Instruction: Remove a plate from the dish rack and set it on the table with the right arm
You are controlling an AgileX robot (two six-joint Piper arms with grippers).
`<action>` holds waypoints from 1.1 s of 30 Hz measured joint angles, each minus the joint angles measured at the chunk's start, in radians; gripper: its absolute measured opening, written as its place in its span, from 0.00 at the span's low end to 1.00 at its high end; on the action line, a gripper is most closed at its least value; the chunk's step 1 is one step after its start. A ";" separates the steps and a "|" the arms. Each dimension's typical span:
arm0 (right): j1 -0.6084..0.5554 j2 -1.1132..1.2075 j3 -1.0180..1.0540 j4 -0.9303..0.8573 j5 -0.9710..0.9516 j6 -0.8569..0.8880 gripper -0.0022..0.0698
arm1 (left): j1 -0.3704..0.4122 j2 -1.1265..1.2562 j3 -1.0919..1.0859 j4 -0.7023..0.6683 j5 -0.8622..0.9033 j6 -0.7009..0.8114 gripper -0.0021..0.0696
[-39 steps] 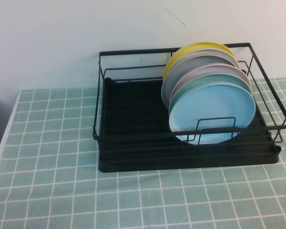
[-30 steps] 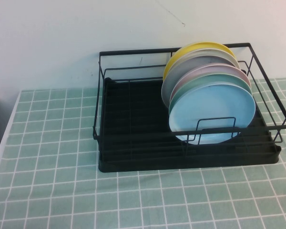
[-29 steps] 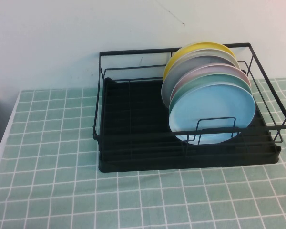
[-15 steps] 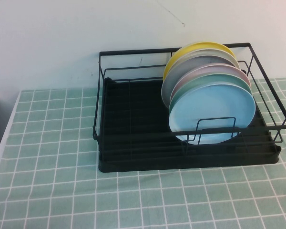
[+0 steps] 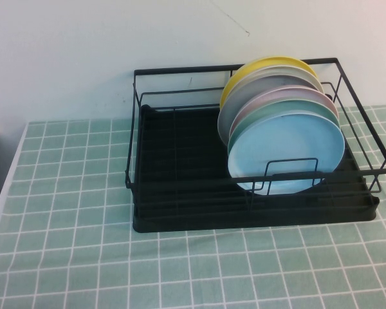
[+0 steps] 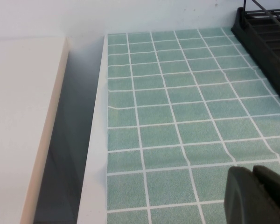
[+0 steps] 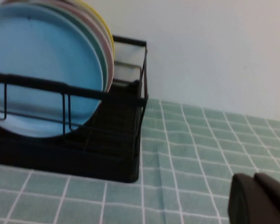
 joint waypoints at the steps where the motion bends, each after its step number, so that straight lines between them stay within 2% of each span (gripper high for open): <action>1: 0.000 0.000 0.000 0.000 0.029 0.000 0.03 | 0.000 0.000 0.000 0.000 0.000 0.000 0.02; 20: 0.000 0.000 0.000 0.000 0.067 -0.008 0.03 | -0.002 0.000 0.000 0.000 0.000 0.000 0.02; 27: 0.000 0.000 0.000 0.006 -0.134 0.005 0.03 | -0.002 0.000 0.000 0.000 0.000 0.000 0.02; 33: 0.000 0.018 -0.142 0.066 -0.001 0.037 0.03 | -0.002 0.000 0.000 0.000 0.000 0.003 0.02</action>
